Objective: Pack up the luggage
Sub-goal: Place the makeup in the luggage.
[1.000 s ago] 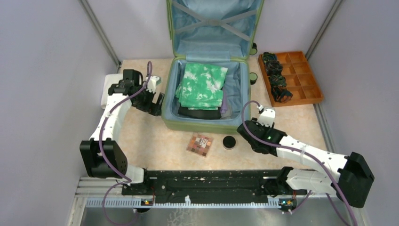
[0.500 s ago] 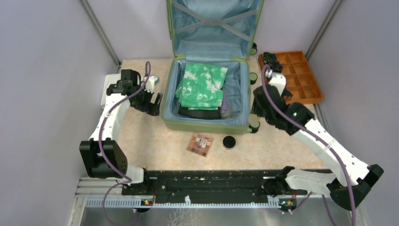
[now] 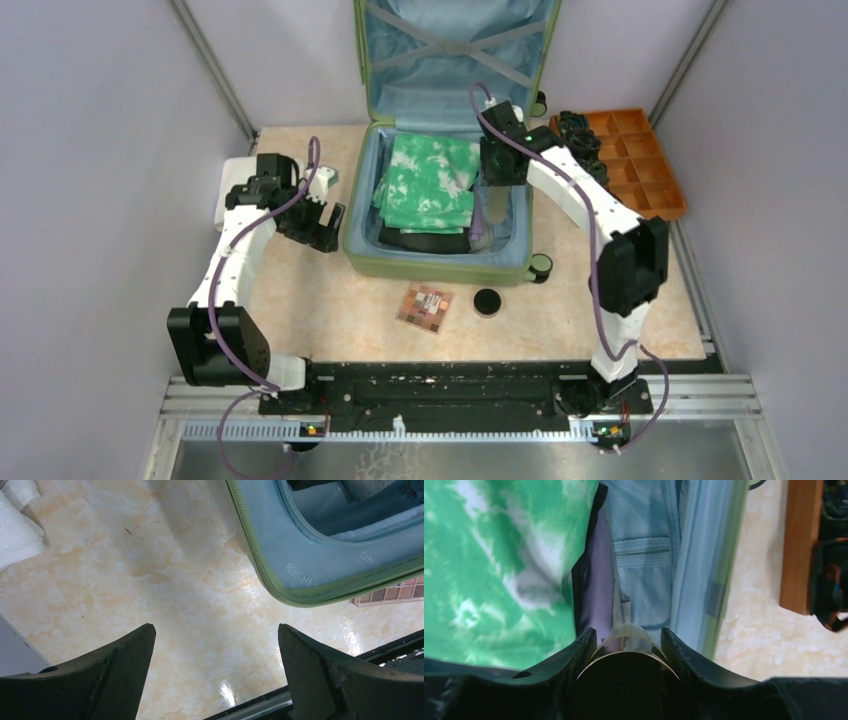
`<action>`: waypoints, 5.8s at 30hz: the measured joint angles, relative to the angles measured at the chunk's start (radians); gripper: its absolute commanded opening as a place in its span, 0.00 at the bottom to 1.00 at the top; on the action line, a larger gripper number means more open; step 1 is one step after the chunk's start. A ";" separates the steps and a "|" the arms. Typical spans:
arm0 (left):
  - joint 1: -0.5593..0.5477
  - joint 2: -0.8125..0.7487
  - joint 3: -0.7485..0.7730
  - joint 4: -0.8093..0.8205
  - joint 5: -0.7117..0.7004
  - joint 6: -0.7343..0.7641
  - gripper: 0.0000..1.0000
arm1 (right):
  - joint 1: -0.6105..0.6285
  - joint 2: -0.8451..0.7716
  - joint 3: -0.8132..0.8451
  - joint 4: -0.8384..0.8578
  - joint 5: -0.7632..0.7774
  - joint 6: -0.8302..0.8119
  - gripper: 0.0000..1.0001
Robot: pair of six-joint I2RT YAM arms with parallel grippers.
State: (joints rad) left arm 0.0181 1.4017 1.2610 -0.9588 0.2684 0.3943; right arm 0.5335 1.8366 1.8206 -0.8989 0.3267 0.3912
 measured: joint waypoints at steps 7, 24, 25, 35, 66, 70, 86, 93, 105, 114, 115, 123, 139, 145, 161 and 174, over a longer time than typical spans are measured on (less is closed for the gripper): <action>0.000 -0.011 -0.010 -0.001 -0.001 0.001 0.99 | -0.051 0.257 0.193 -0.037 -0.061 -0.025 0.00; 0.001 -0.043 -0.028 -0.001 -0.020 0.009 0.99 | -0.112 0.586 0.532 -0.047 -0.004 -0.016 0.10; 0.001 -0.044 -0.029 -0.001 -0.022 0.011 0.99 | -0.112 0.590 0.532 -0.038 0.003 -0.017 0.17; 0.001 -0.044 -0.050 0.006 -0.026 0.016 0.99 | -0.114 0.623 0.537 0.012 0.040 -0.026 0.56; 0.005 -0.115 -0.097 -0.019 0.000 0.020 0.99 | 0.467 -0.504 -0.680 0.158 0.146 0.220 0.99; 0.006 -0.132 -0.101 -0.023 -0.001 0.021 0.99 | 0.609 -0.492 -0.820 0.113 0.150 0.338 0.99; 0.006 -0.152 -0.105 -0.045 -0.016 0.024 0.99 | 0.513 -0.386 -1.013 0.396 0.146 0.328 0.94; 0.006 -0.152 -0.101 -0.059 -0.024 0.024 0.99 | 0.476 -0.350 -1.019 0.435 0.147 0.290 0.78; 0.006 -0.152 -0.086 -0.060 -0.031 0.024 0.99 | 0.485 -0.286 -0.975 0.402 0.179 0.277 0.24; 0.006 -0.152 -0.086 -0.060 -0.031 0.024 0.99 | 0.494 -0.374 -0.975 0.397 0.109 0.255 0.12; 0.006 -0.152 -0.086 -0.060 -0.031 0.024 0.99 | 0.498 -0.413 -0.973 0.386 0.094 0.254 0.12; 0.006 -0.152 -0.087 -0.060 -0.031 0.025 0.99 | 0.441 -0.536 -0.603 0.182 0.030 0.179 0.12; 0.006 -0.152 -0.095 -0.058 -0.033 0.032 0.99 | 0.046 0.098 -0.053 0.114 -0.027 0.010 0.04; 0.006 -0.151 -0.120 -0.050 -0.046 0.050 0.99 | 0.039 0.119 -0.176 0.144 -0.041 0.024 0.04; 0.006 -0.149 -0.121 -0.037 -0.046 0.058 0.99 | -0.023 0.220 -0.229 0.226 -0.045 0.056 0.45; 0.007 -0.149 -0.121 -0.041 -0.049 0.068 0.99 | 0.018 0.145 -0.211 0.232 0.014 0.070 0.99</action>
State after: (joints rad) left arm 0.0250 1.2526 1.1404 -0.9997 0.2192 0.4625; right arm 0.5514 1.9816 1.6093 -0.6670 0.3408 0.4614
